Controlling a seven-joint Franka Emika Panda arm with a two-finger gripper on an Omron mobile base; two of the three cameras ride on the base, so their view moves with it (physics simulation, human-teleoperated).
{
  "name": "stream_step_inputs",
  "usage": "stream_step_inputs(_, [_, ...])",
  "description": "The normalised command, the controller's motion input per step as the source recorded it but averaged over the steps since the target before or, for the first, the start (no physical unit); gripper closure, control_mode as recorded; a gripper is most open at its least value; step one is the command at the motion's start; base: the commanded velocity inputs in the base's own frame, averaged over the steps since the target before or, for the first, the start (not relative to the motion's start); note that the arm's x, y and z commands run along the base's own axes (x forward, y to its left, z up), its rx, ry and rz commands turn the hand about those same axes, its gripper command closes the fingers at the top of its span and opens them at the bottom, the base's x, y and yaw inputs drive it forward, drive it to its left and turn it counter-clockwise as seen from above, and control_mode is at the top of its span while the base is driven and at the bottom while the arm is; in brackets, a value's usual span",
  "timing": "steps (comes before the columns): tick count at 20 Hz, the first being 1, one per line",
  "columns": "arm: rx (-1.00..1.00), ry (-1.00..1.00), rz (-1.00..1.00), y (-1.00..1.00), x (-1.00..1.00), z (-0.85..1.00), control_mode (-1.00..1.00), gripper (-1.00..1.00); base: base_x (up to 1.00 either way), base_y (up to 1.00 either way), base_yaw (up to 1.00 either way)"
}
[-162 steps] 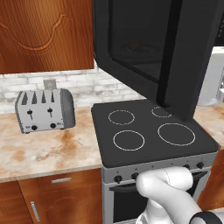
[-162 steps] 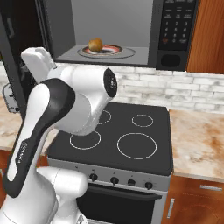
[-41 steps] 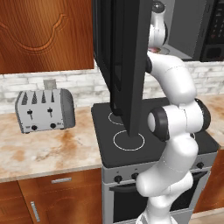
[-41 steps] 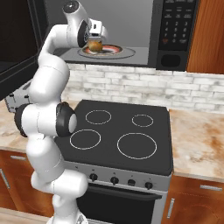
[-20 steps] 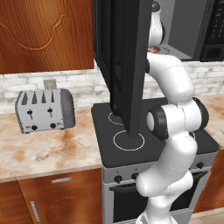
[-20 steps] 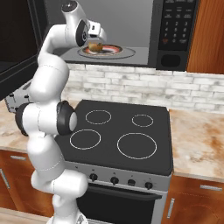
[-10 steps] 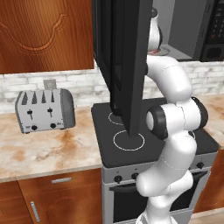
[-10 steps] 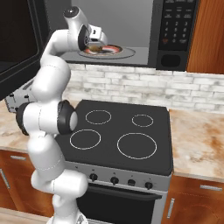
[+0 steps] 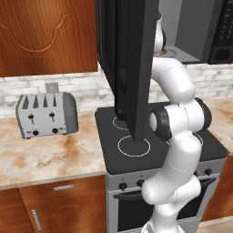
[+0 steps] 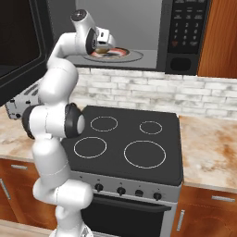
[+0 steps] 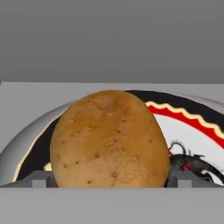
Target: Retrieve the reheated potato from the microwave, then place the potato, cheese, and condiment on the cutting board.
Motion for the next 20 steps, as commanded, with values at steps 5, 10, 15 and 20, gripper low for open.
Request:
stream_step_inputs(5, [0.00,0.00,-0.02,0.00,0.27,0.09,-1.00,-1.00,0.00,0.00,0.00])
stream_step_inputs(10, [0.00,0.02,-0.03,0.00,0.26,0.11,-1.00,-1.00,0.00,0.00,0.00])
stream_step_inputs(15, [0.00,0.05,-0.01,0.00,0.15,0.07,-1.00,1.00,0.00,0.00,0.00])
stream_step_inputs(20, [0.00,0.05,0.00,-0.06,-0.08,0.10,-1.00,1.00,0.00,0.00,0.00])
